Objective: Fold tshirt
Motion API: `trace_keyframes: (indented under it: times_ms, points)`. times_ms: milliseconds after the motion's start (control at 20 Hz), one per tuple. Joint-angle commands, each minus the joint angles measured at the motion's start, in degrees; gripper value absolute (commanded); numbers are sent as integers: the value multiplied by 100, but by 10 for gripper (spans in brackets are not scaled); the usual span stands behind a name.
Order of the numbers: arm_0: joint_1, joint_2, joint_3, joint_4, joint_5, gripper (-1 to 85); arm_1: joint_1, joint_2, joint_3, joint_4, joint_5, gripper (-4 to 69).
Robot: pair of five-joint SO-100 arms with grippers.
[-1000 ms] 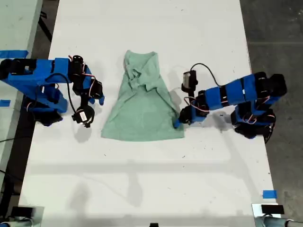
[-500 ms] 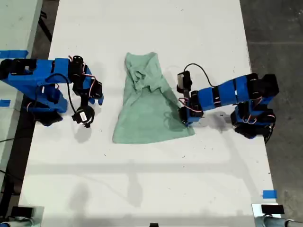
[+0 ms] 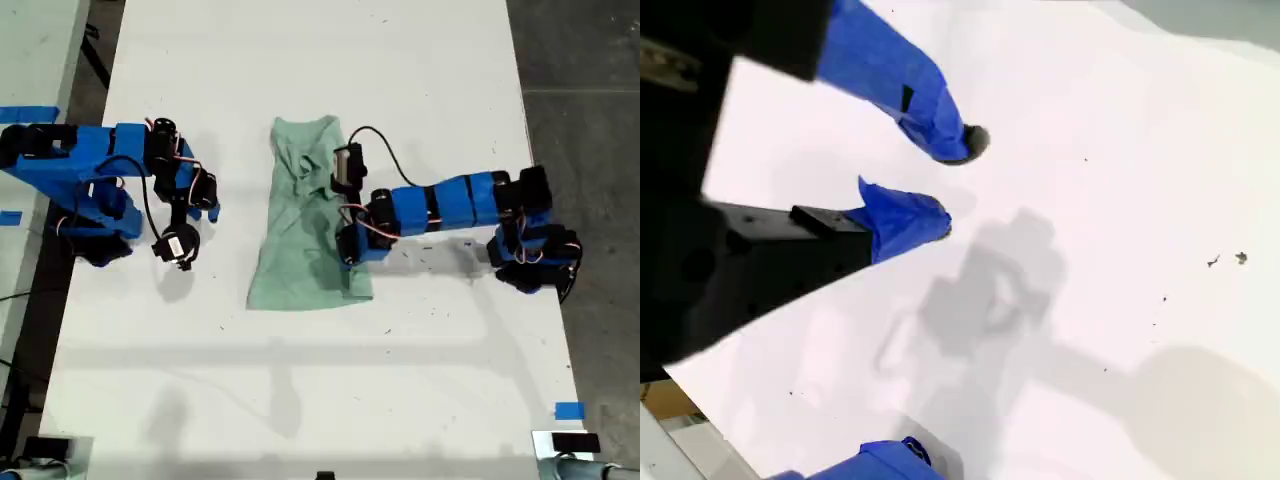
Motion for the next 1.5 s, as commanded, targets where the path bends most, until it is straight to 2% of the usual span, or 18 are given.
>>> trace_keyframes:
  times_ms: [0,100,150,200,250,400,500,600,700,850,1000,1200,1450]
  points:
    - [97,185,-26,-79,-44,61,-26,-817,-914,-519,193,-12]
    - [105,185,-26,-79,-44,61,-26,-1485,-1125,-817,264,-14]
    - [105,185,-26,-70,-44,63,-26,-1740,-1107,-958,325,22]
    - [105,185,-26,-62,-44,68,-35,-1942,-1160,-932,369,167]
    - [105,193,-44,-44,-44,70,-70,-1942,-1187,-809,413,219]
    - [114,185,-132,9,-44,73,-149,-1274,-1547,193,457,282]
    - [141,167,-290,53,-44,83,-255,-536,-1547,650,299,353]
    - [246,167,-492,149,-44,65,-325,158,-1301,1213,290,349]
    - [422,176,-686,185,-70,74,-369,905,-580,1415,308,363]
    - [756,158,-1055,237,-70,90,-387,1758,562,1415,387,364]
    - [1160,308,-1046,-97,-70,95,-352,2259,1362,1371,483,363]
    - [1538,114,-1081,-703,62,186,-290,2329,1564,1283,457,365]
    - [1758,-387,-1151,-984,105,211,-229,2320,1670,1169,396,364]
